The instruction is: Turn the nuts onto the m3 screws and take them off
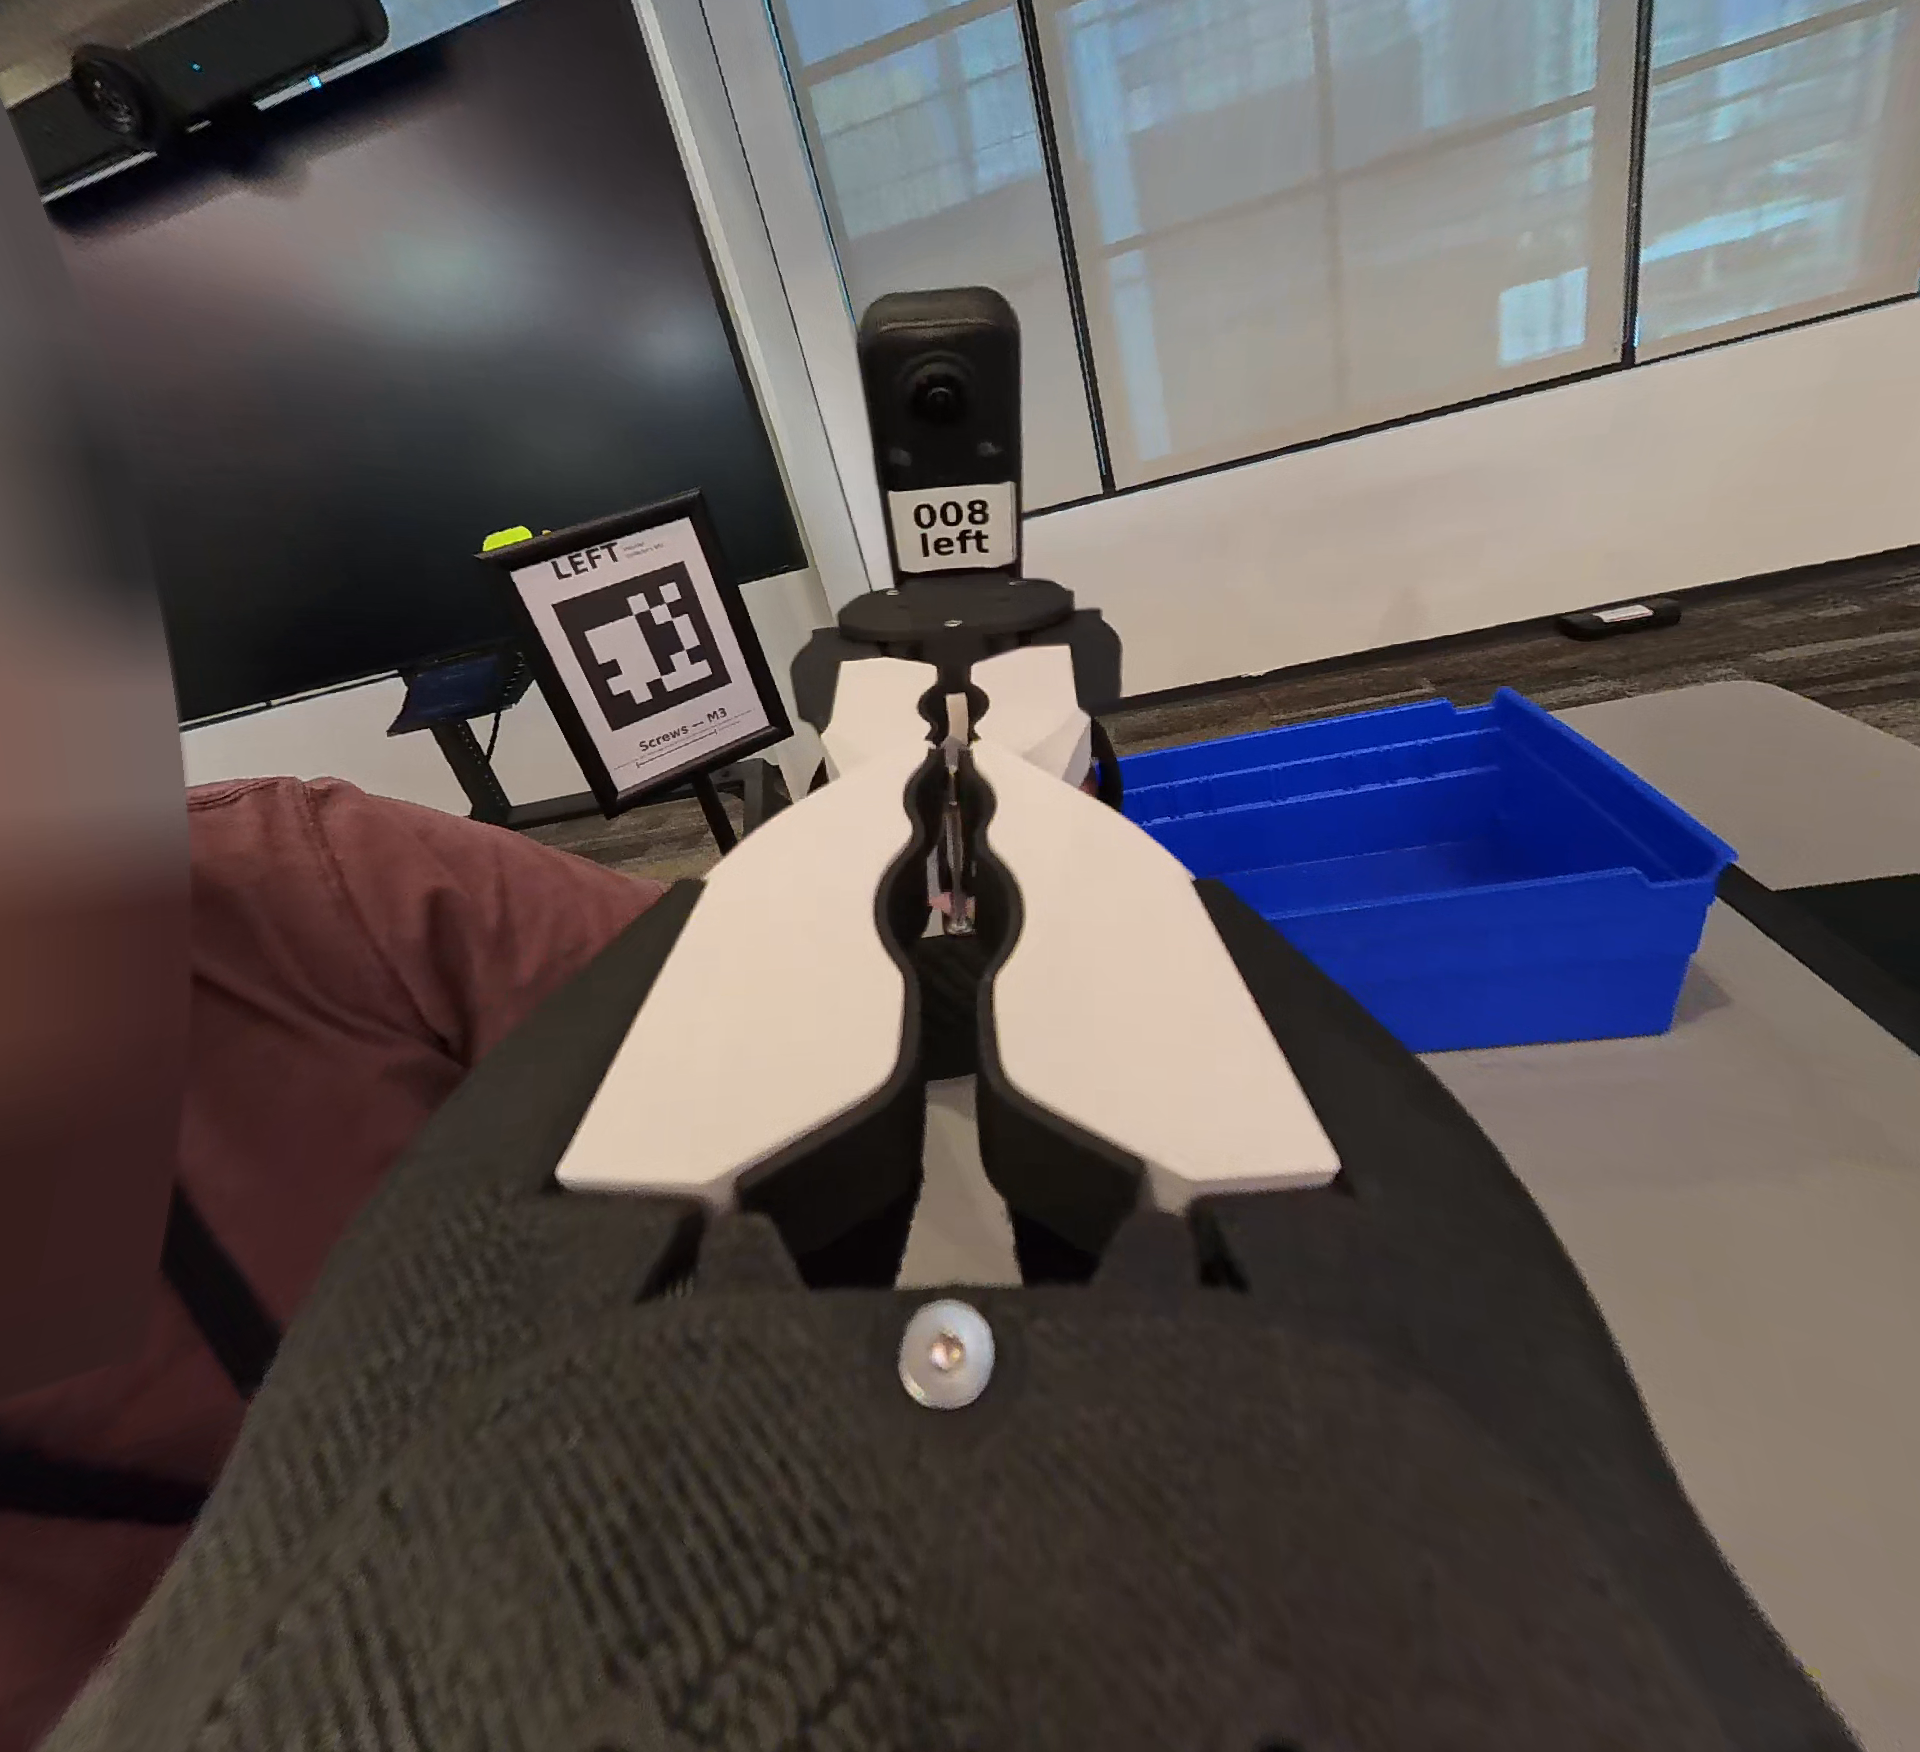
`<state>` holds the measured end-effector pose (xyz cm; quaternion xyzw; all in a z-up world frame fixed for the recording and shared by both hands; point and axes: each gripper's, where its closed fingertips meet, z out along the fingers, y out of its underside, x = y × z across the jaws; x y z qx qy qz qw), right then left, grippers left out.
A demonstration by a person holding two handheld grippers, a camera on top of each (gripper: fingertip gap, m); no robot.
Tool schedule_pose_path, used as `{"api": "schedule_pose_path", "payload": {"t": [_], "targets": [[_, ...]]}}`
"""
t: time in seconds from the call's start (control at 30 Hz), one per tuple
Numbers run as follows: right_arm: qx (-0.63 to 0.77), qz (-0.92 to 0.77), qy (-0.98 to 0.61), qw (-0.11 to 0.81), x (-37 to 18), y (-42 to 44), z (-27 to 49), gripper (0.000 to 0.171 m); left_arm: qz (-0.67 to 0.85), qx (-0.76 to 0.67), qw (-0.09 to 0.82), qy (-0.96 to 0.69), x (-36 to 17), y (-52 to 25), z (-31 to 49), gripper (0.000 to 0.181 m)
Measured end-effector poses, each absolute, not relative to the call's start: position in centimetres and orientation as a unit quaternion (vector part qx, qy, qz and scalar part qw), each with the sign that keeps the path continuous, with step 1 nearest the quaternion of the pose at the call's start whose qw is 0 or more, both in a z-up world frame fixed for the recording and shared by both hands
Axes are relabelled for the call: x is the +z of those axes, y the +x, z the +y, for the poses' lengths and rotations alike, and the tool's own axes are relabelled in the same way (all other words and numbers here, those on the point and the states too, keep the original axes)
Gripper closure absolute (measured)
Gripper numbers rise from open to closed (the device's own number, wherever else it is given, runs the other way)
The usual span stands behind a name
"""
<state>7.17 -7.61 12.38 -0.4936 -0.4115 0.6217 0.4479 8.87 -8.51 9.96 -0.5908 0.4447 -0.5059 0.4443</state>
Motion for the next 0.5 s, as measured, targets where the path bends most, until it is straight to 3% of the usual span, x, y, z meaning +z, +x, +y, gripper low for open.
{"api": "schedule_pose_path", "payload": {"t": [0.13,0.27,0.5], "targets": [[0.627,-0.413,-0.494,0.439,12.1,6.9,-7.8,0.168,0.429,-0.523,0.436,-0.594,9.8,9.0,-8.2,0.168],[0.628,-0.409,-0.496,0.438,11.9,6.7,-7.7,0.168,0.432,-0.555,0.399,-0.589,9.2,9.5,-8.8,0.179],[0.625,-0.406,-0.497,0.443,11.9,6.9,-7.3,0.169,0.423,-0.583,0.367,-0.589,8.7,10.0,-8.9,0.179]]}}
